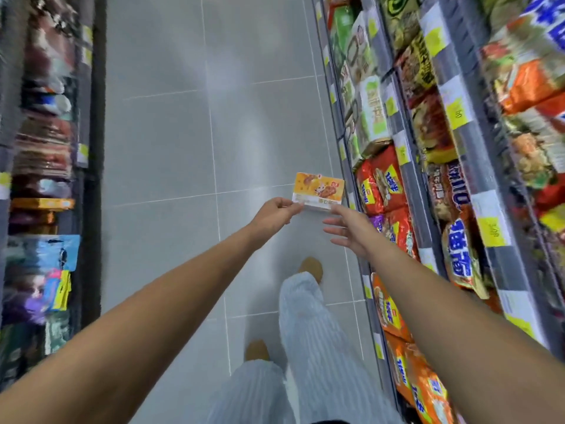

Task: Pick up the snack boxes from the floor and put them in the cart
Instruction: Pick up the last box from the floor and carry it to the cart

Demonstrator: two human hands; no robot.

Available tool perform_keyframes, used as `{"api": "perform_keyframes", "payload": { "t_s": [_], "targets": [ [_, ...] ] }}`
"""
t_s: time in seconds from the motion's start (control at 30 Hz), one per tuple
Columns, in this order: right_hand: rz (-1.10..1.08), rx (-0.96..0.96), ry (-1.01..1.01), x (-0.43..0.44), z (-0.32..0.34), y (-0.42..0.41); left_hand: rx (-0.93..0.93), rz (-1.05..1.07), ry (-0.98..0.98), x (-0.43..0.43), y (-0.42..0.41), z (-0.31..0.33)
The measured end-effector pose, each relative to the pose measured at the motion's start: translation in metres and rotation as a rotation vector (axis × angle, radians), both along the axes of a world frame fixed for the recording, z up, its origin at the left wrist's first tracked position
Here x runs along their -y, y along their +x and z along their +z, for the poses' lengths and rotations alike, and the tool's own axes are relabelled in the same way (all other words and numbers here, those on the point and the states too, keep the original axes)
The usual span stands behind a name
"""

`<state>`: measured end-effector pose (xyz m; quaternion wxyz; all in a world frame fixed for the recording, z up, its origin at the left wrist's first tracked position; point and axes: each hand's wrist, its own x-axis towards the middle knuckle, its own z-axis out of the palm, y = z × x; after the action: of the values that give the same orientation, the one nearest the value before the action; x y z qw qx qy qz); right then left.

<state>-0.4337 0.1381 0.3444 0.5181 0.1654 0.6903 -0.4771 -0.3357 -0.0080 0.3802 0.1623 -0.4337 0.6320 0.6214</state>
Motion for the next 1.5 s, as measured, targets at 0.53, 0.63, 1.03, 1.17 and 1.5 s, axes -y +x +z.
{"api": "perform_keyframes", "payload": {
  "t_s": [0.53,0.63,1.03,1.17,1.5],
  "targets": [
    [-0.352,0.067,0.145,0.071,-0.218,-0.114,0.104,-0.179,-0.022,0.078,-0.167,-0.239],
    [-0.42,0.091,0.174,0.08,-0.274,-0.119,0.107,-0.289,-0.057,0.089,-0.181,-0.3],
    [-0.702,0.273,0.216,0.108,-0.516,-0.121,0.102,-0.466,-0.235,0.091,-0.242,-0.547],
    [-0.725,0.339,0.216,0.111,-0.567,-0.115,0.058,-0.846,-0.572,0.095,-0.248,-0.594],
    [-1.043,0.216,0.082,0.107,-0.607,-0.1,0.286,-0.999,-0.67,0.117,-0.238,-0.627]
  ]
}}
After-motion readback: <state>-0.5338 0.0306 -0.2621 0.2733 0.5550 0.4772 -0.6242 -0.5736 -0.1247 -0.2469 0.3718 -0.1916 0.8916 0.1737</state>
